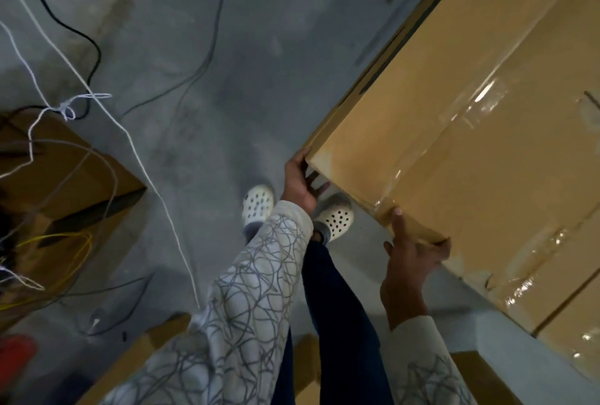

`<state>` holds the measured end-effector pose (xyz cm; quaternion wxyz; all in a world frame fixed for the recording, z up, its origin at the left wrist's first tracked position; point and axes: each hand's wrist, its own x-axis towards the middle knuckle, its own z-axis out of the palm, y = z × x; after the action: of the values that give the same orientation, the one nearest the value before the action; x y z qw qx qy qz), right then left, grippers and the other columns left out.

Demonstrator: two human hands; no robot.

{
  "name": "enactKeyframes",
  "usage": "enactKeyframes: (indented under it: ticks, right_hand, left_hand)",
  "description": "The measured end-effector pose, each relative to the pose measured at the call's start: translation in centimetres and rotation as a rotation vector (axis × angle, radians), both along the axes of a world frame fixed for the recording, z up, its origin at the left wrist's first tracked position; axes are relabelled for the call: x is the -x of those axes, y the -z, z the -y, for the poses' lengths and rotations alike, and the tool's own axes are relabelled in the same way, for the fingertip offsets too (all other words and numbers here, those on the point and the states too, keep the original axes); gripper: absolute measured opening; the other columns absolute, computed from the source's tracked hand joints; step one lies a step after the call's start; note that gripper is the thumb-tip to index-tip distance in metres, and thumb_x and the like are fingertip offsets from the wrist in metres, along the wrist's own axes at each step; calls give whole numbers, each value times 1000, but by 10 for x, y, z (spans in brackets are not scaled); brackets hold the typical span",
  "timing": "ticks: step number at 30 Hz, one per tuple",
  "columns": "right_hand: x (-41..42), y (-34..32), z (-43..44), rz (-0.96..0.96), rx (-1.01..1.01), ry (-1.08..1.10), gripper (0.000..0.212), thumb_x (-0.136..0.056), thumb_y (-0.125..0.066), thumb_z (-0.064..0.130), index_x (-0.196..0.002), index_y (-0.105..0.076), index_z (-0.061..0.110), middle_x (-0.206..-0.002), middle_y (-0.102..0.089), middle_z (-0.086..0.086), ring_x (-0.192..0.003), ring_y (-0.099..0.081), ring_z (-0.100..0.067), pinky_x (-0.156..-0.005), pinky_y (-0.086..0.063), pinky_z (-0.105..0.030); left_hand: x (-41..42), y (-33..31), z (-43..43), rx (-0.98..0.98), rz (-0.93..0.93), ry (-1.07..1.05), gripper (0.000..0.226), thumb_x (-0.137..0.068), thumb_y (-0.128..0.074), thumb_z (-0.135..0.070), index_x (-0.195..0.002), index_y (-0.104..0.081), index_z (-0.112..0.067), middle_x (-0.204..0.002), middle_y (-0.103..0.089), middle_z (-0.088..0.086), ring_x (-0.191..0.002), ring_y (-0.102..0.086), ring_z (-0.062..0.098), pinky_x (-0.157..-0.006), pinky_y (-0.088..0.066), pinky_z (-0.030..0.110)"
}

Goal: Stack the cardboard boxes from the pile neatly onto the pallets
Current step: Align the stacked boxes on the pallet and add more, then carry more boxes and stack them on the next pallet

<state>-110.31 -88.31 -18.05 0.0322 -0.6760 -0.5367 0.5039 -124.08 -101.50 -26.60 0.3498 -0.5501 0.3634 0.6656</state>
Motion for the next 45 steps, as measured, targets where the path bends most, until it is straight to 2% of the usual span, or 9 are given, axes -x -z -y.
enactKeyframes:
  ticks: [5,9,14,24,28,32,36,41,45]
  right_hand:
    - [-3,13,0,-55,3,83,118,-73,-92,38,-160,-14,25,-157,-32,-4,-133,-51,-30,-96,-54,-49]
    - [-7,19,3,-94,-39,52,123,-68,-94,48,-160,-14,27,-156,-33,-6,-131,-52,-31,-86,-56,-41]
    - [-10,19,6,-130,-31,88,121,-74,-91,40,-162,-8,25,-160,-27,-4,-133,-51,-31,-92,-54,-41]
    - [-4,16,11,-118,-71,101,115,-77,-89,36,-161,-13,20,-159,-28,-4,-124,-57,-23,-100,-53,-48]
    - [-4,17,14,-87,-84,65,115,-78,-89,37,-162,-12,20,-160,-25,-4,-122,-53,-20,-107,-50,-54]
    - [-5,19,18,-52,-109,19,131,-61,-91,57,-161,-14,22,-156,-28,-4,-129,-50,-24,-107,-50,-57]
    - [-5,19,18,-22,-100,5,150,-38,-88,81,-160,-15,32,-157,-22,1,-136,-46,-28,-105,-50,-60]
    - [-15,5,23,19,0,92,118,-76,-82,56,-163,-6,35,-168,-5,-3,-133,-45,-29,-101,-53,-56]
    - [-35,-29,46,14,176,118,103,-89,-75,49,-163,-6,31,-169,-16,-9,-126,-58,-34,-96,-57,-52]
  left_hand:
    - [-10,19,7,-34,-54,1,58,-78,-64,-52,-133,-67,-31,-134,-67,-4,-123,-58,24,-96,-48,46]
    - [-15,29,11,-40,-102,-44,40,-98,-45,-39,-130,-67,-29,-136,-64,-8,-128,-54,22,-109,-41,52]
    - [-17,40,18,-88,-84,-37,27,-101,-43,-33,-104,-69,-27,-115,-65,-6,-117,-54,21,-105,-42,49]
    - [-6,32,18,-81,-126,65,49,-93,-57,-43,-140,-60,-27,-133,-65,-3,-121,-57,23,-93,-48,46]
    - [-5,30,18,-67,-126,89,39,-92,-58,-43,-129,-63,-30,-132,-64,-4,-126,-54,23,-91,-47,45]
    - [-1,31,16,-71,-108,71,29,-92,-56,-42,-118,-63,-31,-130,-65,-4,-129,-53,24,-93,-45,44]
    - [-3,33,17,-59,-109,99,50,-93,-54,-45,-139,-60,-28,-146,-59,-1,-130,-52,24,-92,-44,44]
    - [-12,8,26,43,-128,211,45,-102,-49,-46,-142,-53,-24,-125,-53,-2,-114,-51,20,-95,-44,42]
    - [-39,-42,63,23,-105,375,43,-106,-46,-40,-144,-53,-20,-141,-59,6,-116,-57,24,-95,-45,40]
